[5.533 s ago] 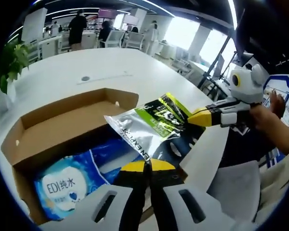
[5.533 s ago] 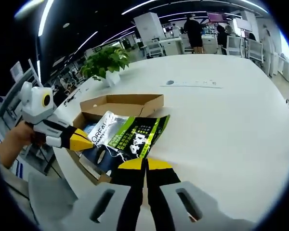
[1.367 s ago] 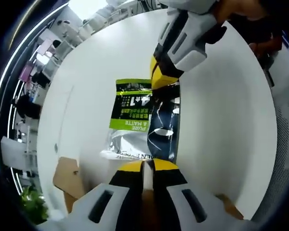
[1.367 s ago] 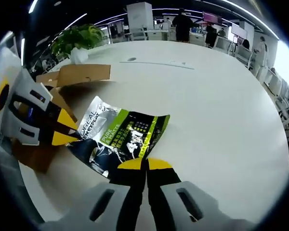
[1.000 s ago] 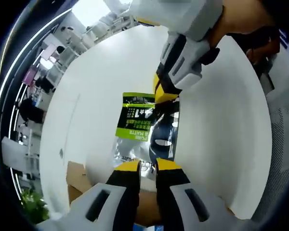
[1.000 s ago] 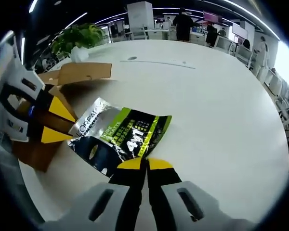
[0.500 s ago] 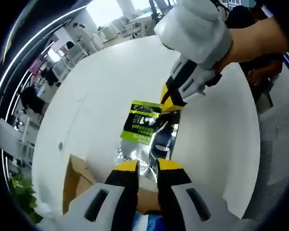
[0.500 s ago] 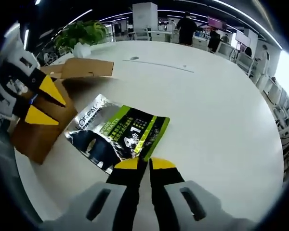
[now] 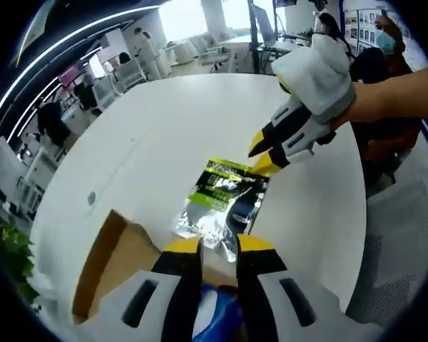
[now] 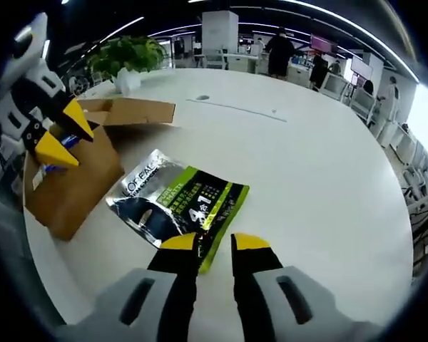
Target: Operate the shoe box by opening the lid, removing the specified soft item, and placing it in the target area until the item is outside and the box remains undamaged.
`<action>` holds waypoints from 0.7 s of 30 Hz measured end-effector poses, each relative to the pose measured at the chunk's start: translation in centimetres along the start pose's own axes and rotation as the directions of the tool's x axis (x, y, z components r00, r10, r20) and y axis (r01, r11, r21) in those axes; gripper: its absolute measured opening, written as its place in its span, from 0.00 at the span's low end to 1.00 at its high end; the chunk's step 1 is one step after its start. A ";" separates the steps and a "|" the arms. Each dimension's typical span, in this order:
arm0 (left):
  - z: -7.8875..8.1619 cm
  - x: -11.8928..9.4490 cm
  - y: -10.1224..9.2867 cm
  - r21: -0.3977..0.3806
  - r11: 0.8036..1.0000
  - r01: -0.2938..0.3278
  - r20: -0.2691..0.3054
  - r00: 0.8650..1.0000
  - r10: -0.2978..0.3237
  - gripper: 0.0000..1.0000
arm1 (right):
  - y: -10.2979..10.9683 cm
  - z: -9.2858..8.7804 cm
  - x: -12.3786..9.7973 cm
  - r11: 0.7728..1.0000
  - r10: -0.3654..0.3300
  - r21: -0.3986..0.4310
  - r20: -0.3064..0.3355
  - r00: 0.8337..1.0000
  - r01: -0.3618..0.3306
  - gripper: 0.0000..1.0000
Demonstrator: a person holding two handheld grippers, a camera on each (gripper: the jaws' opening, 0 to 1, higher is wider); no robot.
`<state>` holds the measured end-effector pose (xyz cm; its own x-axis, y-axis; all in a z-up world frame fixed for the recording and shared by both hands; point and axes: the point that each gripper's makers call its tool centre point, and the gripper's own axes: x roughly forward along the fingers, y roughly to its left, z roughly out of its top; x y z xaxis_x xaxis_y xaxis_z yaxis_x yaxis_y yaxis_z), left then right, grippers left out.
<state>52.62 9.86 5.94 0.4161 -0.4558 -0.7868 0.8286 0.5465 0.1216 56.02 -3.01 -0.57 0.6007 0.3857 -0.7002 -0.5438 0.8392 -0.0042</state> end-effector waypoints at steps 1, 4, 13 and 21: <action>-0.1 -0.2 0.1 -0.002 1.000 -0.001 0.002 1.000 0.001 0.16 | 0.1 0.1 -0.1 1.000 0.004 -0.001 -0.002 1.000 -0.004 0.18; -0.4 -1.1 0.4 -0.044 0.999 -0.003 0.024 1.000 0.004 0.17 | 0.4 0.3 -0.6 1.000 0.006 0.000 0.003 1.000 -0.006 0.21; -2.9 -3.1 1.7 -0.149 0.989 -0.017 0.053 0.998 0.025 0.25 | 1.1 1.0 -1.6 1.000 0.019 0.000 0.003 1.000 -0.019 0.28; -4.5 -5.1 2.7 -0.241 0.970 -0.028 0.090 0.995 0.052 0.36 | 1.9 2.3 -2.8 0.999 0.034 0.003 0.011 0.999 -0.034 0.33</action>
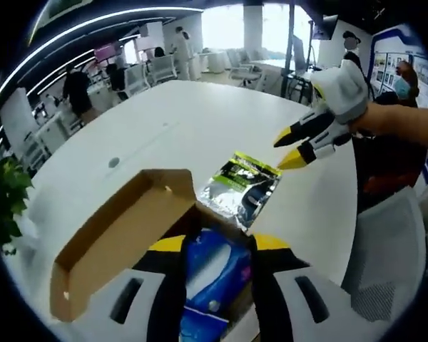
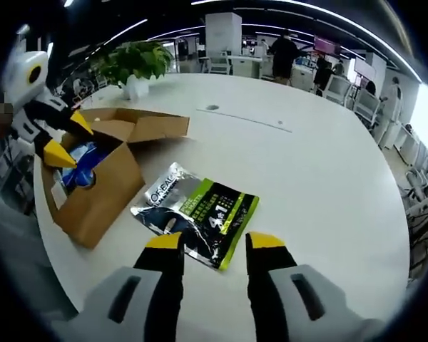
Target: Operate the shoe box by opening the lid, removing the specified soft item, and placing it in the target area until the item is outside and the box remains undamaged.
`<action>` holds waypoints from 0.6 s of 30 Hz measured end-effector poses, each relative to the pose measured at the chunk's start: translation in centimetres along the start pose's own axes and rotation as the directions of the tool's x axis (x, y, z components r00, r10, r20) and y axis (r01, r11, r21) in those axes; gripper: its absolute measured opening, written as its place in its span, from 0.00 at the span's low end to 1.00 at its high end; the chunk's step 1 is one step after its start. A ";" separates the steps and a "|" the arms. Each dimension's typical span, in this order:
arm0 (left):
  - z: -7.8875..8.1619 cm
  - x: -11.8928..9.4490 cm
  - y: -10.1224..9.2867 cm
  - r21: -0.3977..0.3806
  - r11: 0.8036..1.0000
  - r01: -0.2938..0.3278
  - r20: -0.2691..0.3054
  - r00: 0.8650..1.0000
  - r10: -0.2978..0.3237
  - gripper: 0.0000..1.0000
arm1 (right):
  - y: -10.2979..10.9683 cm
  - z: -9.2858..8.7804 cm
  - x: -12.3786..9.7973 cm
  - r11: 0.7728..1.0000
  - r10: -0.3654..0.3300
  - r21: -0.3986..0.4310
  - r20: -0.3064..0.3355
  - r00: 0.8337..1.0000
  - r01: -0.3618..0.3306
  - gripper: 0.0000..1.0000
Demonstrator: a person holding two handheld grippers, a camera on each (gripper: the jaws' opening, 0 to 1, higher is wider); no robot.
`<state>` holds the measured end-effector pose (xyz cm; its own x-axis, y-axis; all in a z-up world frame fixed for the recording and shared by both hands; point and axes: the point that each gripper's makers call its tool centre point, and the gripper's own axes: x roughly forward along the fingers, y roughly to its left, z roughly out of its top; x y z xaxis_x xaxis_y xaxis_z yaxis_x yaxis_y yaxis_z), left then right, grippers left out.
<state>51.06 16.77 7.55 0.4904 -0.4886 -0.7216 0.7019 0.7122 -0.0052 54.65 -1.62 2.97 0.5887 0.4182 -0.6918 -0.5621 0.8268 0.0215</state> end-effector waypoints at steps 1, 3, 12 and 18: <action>-0.1 -0.2 0.1 -0.006 1.000 -0.001 0.004 1.000 0.001 0.37 | 0.2 0.3 -0.2 1.000 0.005 -0.005 0.005 1.000 -0.005 0.33; -0.4 -0.6 0.3 -0.022 1.000 -0.005 0.009 1.000 0.005 0.38 | 0.6 0.6 -0.4 1.000 0.010 0.000 0.000 1.000 -0.010 0.34; -1.5 -2.6 1.3 -0.096 0.995 -0.019 0.046 0.999 0.023 0.47 | 2.7 2.3 -1.5 0.999 0.049 0.011 0.019 0.999 -0.049 0.37; -2.6 -3.9 2.3 -0.121 0.992 -0.038 0.046 0.998 0.044 0.51 | 4.4 3.4 -2.1 0.996 0.082 0.021 0.039 0.996 -0.083 0.38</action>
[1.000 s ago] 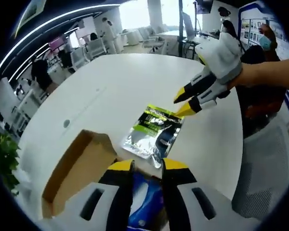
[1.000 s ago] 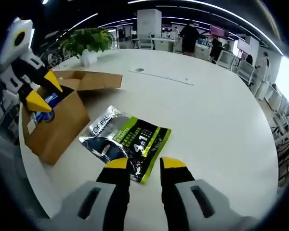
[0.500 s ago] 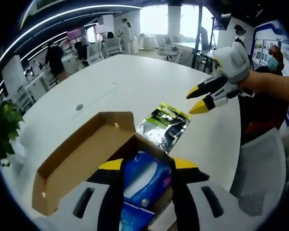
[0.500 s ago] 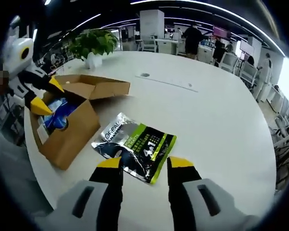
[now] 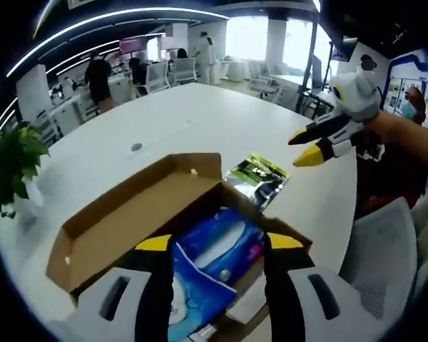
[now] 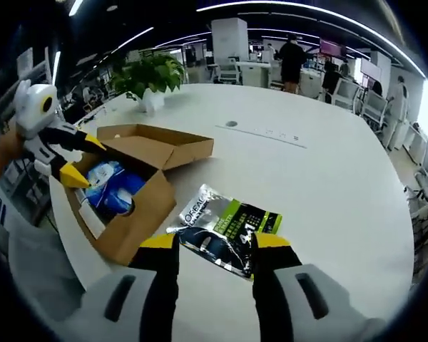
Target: Operate the shoe box by opening the lid, removing the specified soft item, and placing it in the target area until the item is outside and the box remains undamaged.
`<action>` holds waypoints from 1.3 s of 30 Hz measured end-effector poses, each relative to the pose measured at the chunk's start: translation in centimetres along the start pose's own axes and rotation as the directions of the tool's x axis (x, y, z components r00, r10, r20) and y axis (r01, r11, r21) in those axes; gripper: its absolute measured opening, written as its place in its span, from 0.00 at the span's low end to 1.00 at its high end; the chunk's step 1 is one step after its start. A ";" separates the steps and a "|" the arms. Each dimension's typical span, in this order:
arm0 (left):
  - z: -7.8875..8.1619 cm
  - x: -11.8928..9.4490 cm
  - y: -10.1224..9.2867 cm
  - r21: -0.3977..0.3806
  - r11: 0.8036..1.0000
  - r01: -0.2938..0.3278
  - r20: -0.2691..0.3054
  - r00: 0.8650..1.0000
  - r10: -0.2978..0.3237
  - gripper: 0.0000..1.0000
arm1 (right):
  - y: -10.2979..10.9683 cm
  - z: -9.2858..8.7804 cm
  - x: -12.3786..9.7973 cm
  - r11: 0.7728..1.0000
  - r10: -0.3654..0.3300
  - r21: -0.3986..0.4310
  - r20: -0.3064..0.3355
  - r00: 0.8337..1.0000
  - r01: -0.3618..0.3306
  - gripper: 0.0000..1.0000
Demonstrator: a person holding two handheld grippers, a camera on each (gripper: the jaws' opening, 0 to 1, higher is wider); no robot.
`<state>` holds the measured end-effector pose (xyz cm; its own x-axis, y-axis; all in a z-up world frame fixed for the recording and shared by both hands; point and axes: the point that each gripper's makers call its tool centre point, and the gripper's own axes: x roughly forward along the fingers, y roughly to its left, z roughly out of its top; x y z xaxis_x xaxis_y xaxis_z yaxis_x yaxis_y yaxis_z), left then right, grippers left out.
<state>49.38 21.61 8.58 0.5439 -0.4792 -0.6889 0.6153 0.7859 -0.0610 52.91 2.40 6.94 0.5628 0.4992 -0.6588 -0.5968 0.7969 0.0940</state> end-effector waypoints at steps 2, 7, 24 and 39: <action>-0.4 -0.3 0.3 -0.008 1.000 0.001 -0.006 1.000 -0.001 0.54 | 0.6 0.1 0.1 1.000 0.015 0.004 0.000 1.000 -0.015 0.39; -0.8 -1.3 1.5 -0.033 0.999 -0.024 -0.001 1.000 0.024 0.56 | 2.1 0.4 0.2 0.999 0.046 0.003 0.005 0.999 -0.046 0.40; -4.5 -5.8 4.4 -0.098 0.987 -0.130 -0.017 0.991 0.129 0.59 | 6.9 1.6 1.0 0.989 0.145 -0.005 0.021 0.989 -0.145 0.40; -7.9 -8.2 6.0 -0.186 0.962 -0.201 -0.062 0.979 0.193 0.58 | 10.0 2.8 2.5 0.976 0.212 -0.048 0.025 0.977 -0.211 0.38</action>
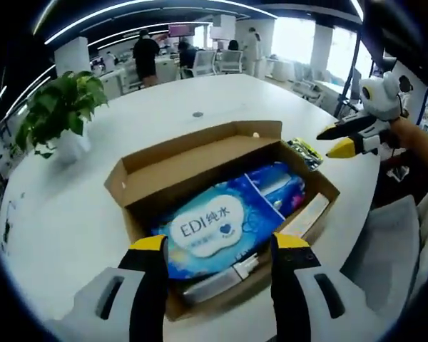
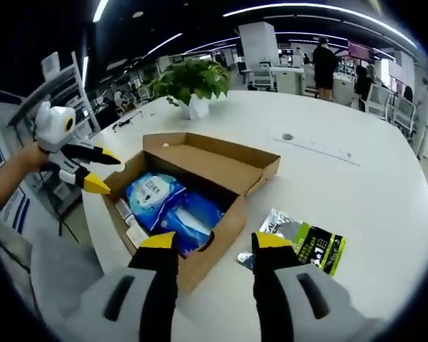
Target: Operate the shoe box by opening the lid, removing the specified soft item, and placing it in the target area until the item is outside and the box remains undamaged.
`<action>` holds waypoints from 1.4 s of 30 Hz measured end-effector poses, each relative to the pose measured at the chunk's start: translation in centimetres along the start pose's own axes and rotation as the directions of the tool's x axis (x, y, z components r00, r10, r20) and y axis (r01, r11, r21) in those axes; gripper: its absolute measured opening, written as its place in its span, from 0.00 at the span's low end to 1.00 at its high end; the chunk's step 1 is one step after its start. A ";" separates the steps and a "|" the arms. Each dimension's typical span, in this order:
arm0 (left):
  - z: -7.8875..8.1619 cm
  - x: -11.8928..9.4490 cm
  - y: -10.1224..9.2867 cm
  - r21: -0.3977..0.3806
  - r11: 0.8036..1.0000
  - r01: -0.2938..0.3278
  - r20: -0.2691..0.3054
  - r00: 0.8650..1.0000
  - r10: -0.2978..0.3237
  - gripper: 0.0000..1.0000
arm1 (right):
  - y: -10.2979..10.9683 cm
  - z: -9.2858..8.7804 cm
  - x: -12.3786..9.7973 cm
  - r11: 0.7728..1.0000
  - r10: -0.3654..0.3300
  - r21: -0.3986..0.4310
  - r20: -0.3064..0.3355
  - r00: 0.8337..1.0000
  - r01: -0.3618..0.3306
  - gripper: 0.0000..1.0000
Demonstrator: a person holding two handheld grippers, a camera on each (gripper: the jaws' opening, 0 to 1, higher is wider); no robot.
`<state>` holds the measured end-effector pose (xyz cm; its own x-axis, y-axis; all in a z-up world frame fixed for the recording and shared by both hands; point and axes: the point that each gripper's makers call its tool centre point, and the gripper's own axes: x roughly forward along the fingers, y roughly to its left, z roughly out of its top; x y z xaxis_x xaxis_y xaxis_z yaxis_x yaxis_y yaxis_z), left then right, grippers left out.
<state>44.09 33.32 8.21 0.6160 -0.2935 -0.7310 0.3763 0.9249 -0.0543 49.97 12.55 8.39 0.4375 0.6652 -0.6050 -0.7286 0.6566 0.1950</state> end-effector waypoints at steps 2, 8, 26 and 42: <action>-0.2 -0.2 0.4 -0.010 1.000 -0.010 0.002 1.000 0.010 0.58 | 0.5 0.1 0.3 1.000 0.011 -0.004 -0.002 1.000 -0.011 0.38; -1.3 -0.6 1.4 -0.028 0.999 -0.037 -0.014 0.999 0.037 0.56 | 2.1 0.2 1.4 0.999 0.045 -0.027 -0.011 0.999 -0.045 0.36; -5.0 -1.6 4.8 -0.134 0.980 -0.148 -0.051 0.989 0.142 0.40 | 4.0 0.1 4.6 0.997 0.080 -0.016 -0.022 0.997 -0.080 0.24; -7.4 -1.1 5.8 -0.231 0.952 -0.199 -0.127 0.977 0.174 0.05 | 5.8 0.0 7.6 0.992 0.124 0.012 -0.036 0.992 -0.124 0.16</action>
<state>40.45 40.84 3.69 0.5791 -0.0954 -0.8097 0.0761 0.9951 -0.0629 49.04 21.44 4.92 0.3244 0.7287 -0.6032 -0.7710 0.5731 0.2777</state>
